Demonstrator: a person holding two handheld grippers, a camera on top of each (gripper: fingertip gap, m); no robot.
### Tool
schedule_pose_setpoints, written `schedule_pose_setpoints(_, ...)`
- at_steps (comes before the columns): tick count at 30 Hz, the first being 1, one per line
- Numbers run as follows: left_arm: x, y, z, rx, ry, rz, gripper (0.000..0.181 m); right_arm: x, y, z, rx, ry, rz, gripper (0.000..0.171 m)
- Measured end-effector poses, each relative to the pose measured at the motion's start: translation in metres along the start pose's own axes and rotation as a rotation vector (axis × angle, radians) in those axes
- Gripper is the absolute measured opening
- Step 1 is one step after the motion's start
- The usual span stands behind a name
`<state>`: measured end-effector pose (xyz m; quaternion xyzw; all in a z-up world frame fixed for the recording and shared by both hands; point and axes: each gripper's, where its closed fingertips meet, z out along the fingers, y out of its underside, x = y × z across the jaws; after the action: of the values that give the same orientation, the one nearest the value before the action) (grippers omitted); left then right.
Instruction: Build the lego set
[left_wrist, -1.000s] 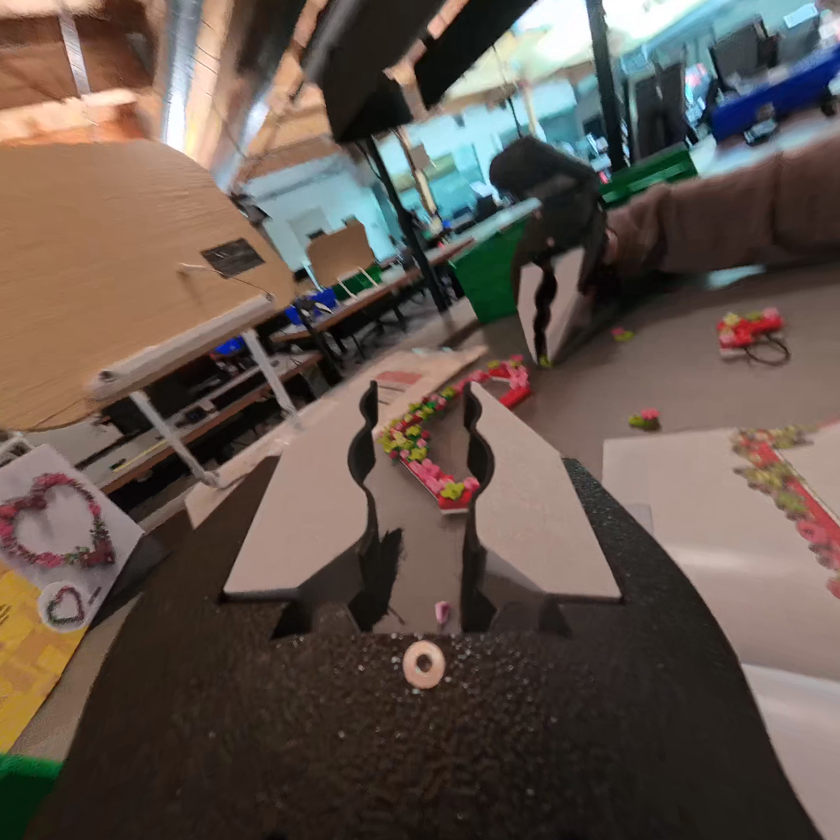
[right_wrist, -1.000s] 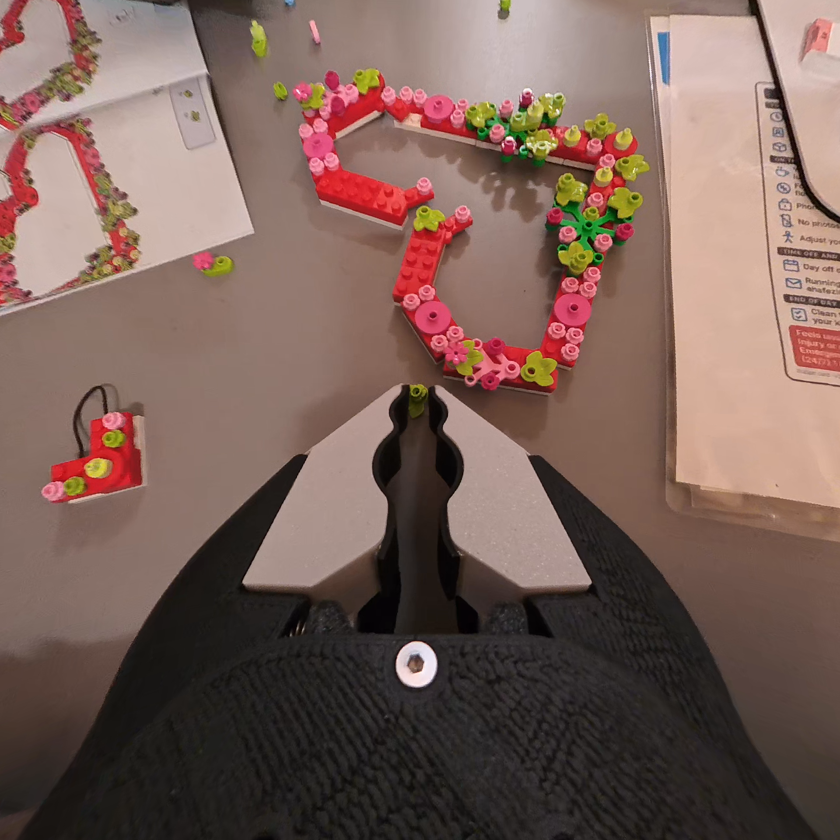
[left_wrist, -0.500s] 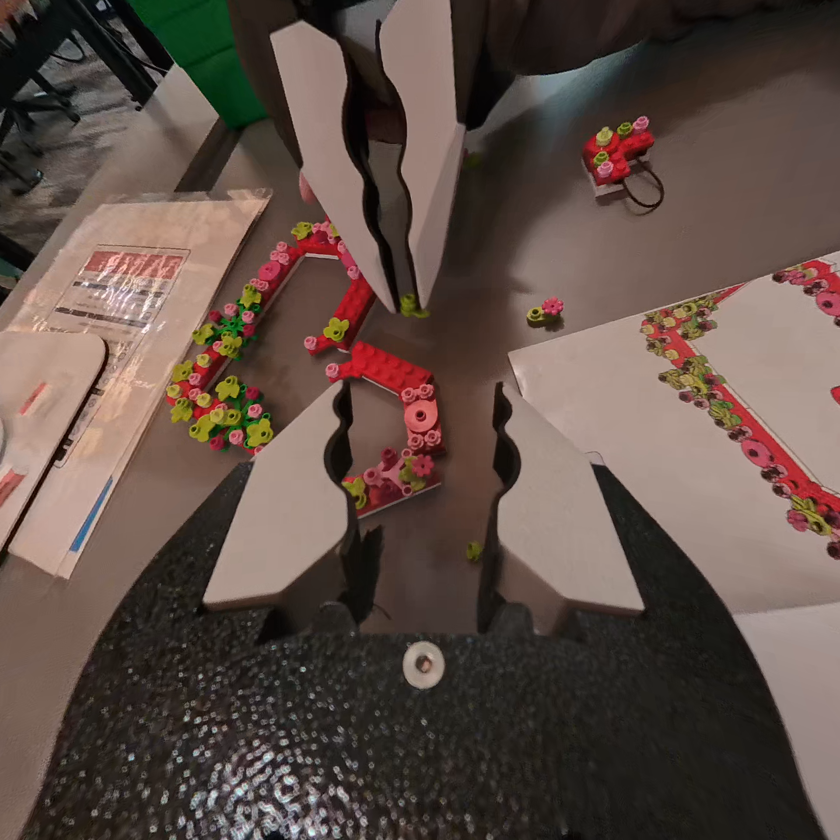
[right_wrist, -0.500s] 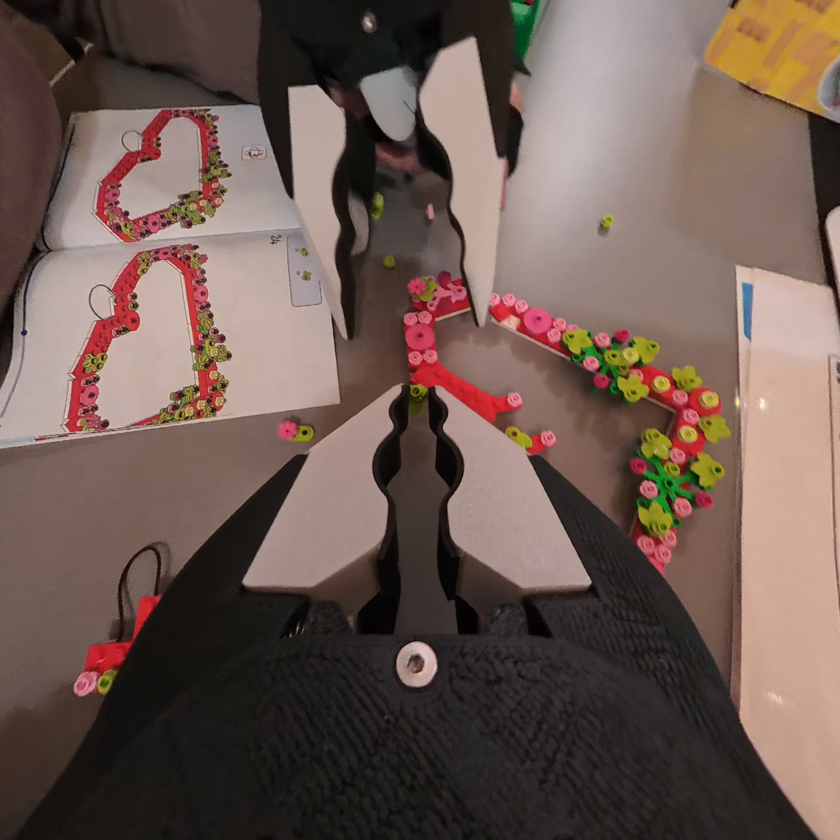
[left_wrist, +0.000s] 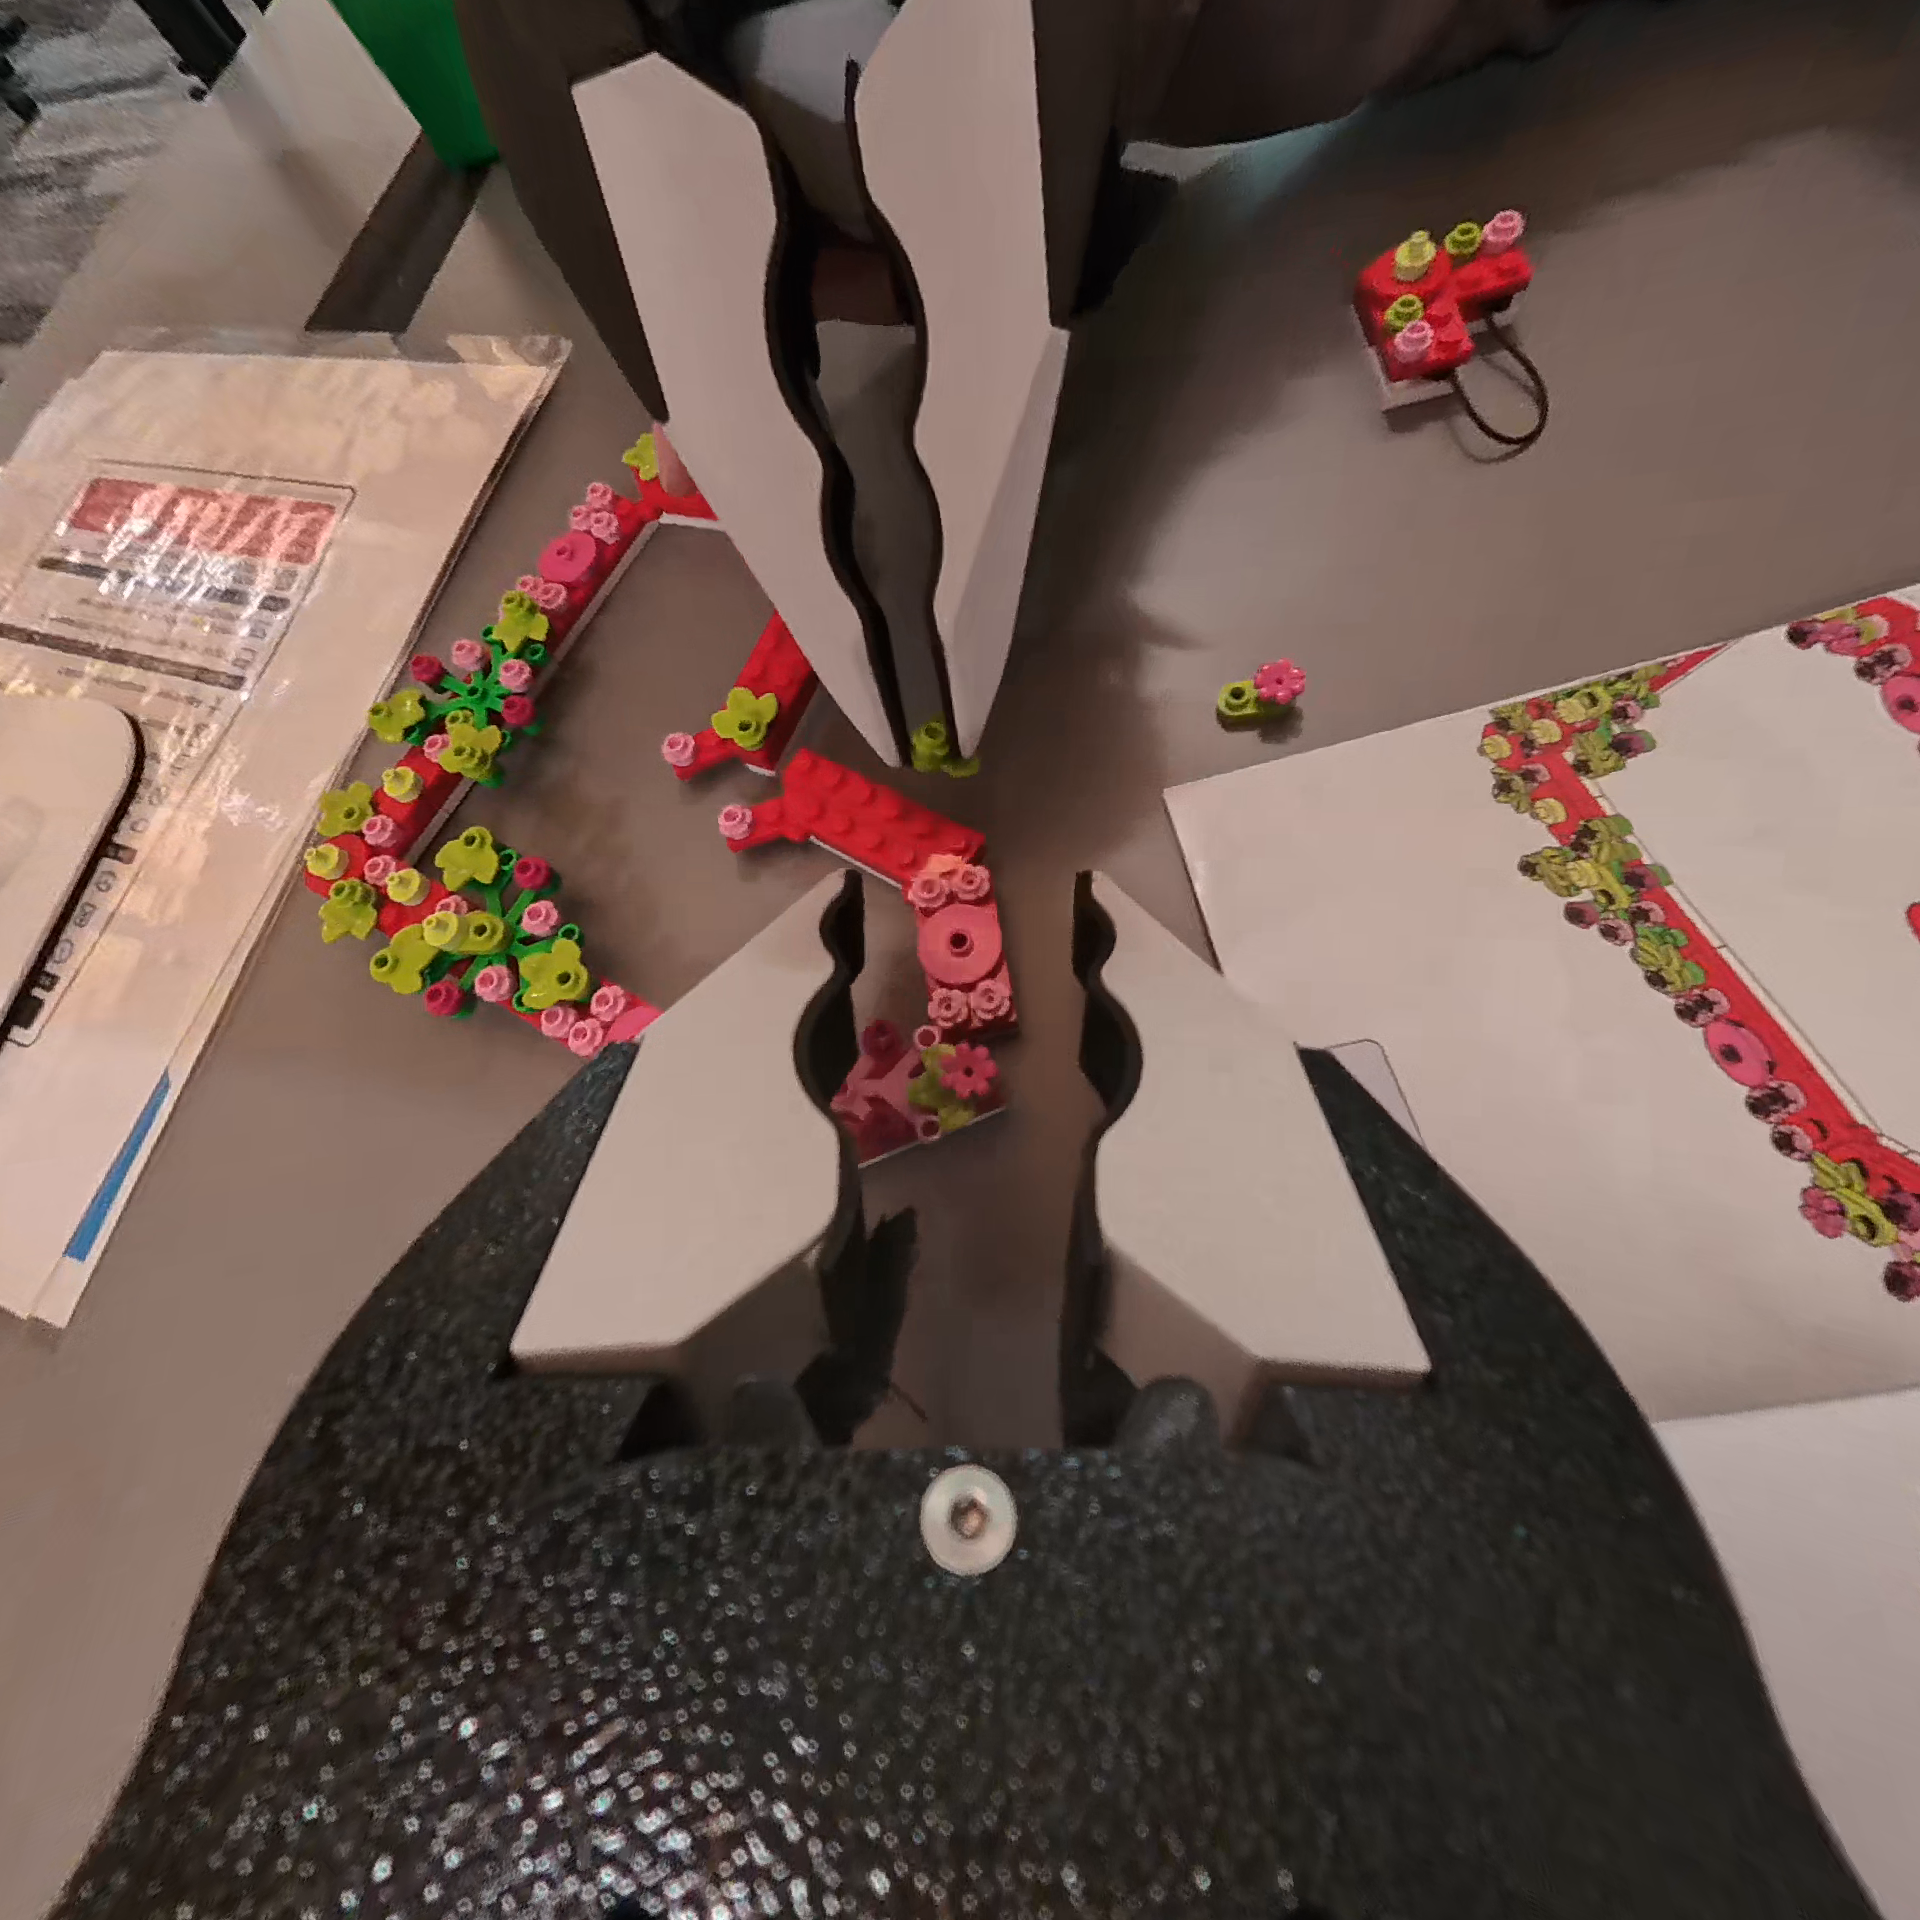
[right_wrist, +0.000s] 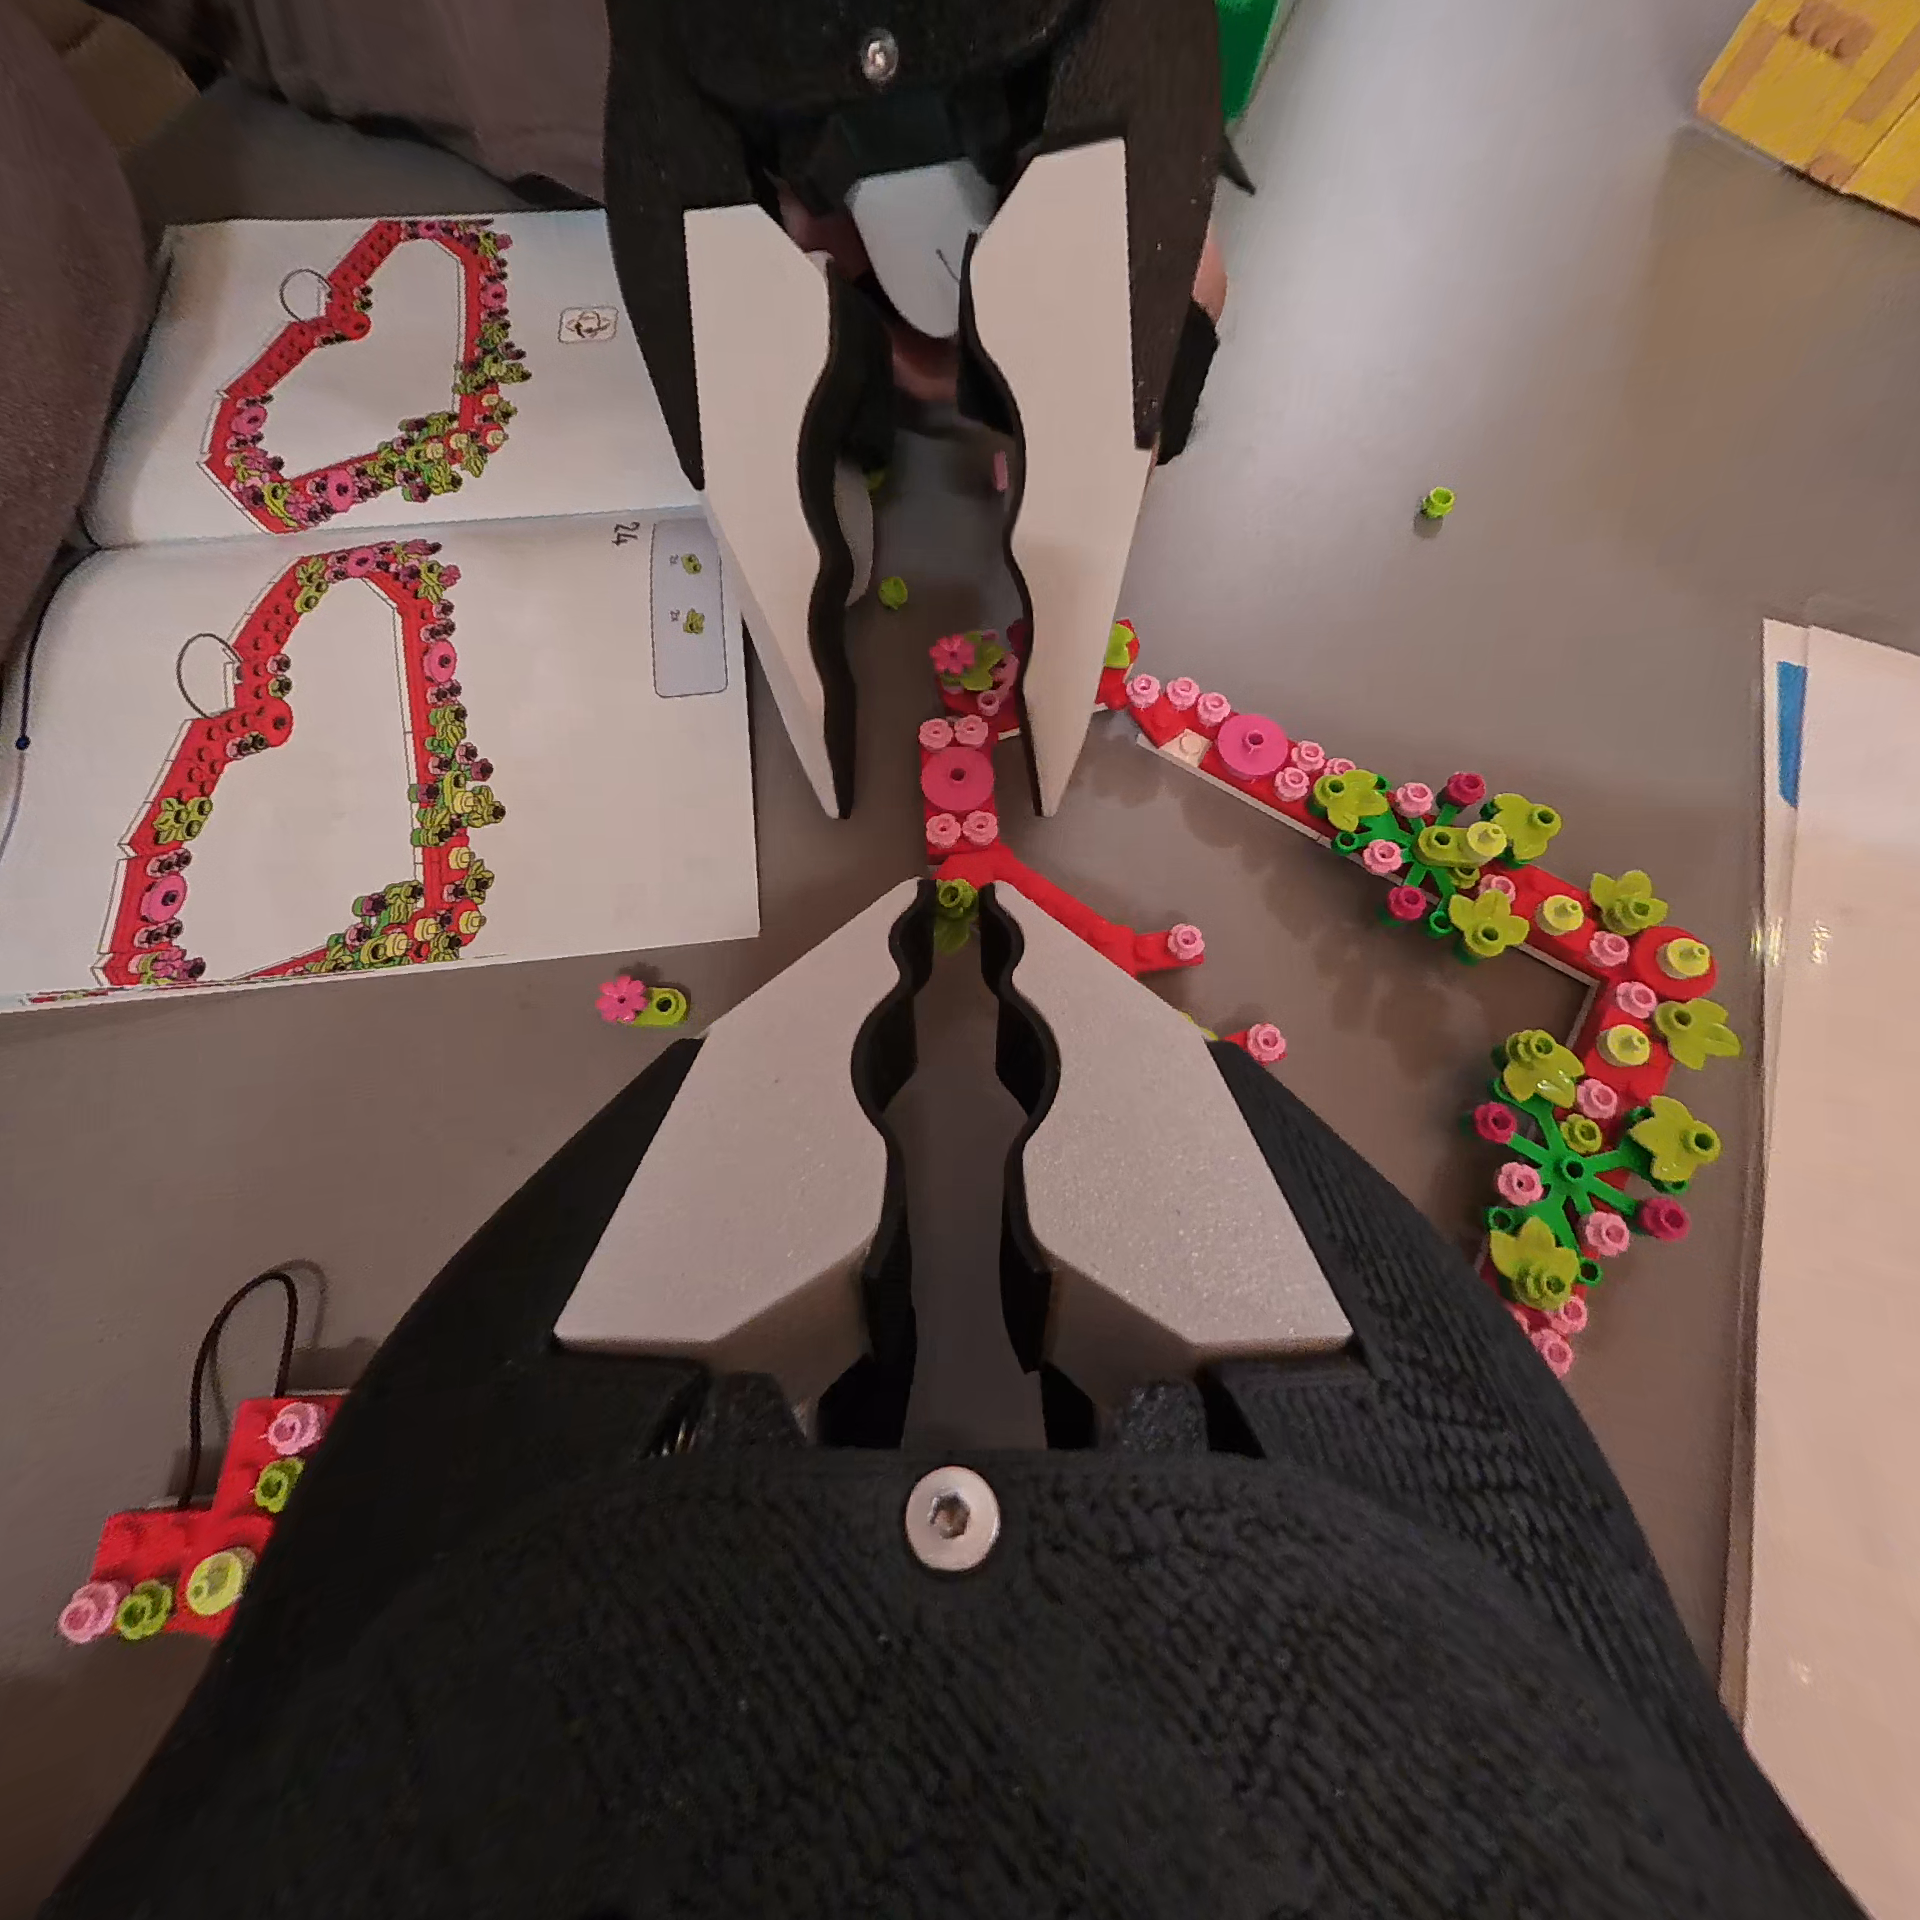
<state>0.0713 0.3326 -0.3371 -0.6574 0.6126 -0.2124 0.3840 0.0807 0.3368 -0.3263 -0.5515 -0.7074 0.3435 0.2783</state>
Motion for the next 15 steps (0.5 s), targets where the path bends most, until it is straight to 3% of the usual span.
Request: schedule_pose_setpoints(15,0.002,0.013,0.003,-0.09,0.094,-0.107,0.039,0.006,-0.002,0.016,-0.038,-0.108,0.106,0.007)
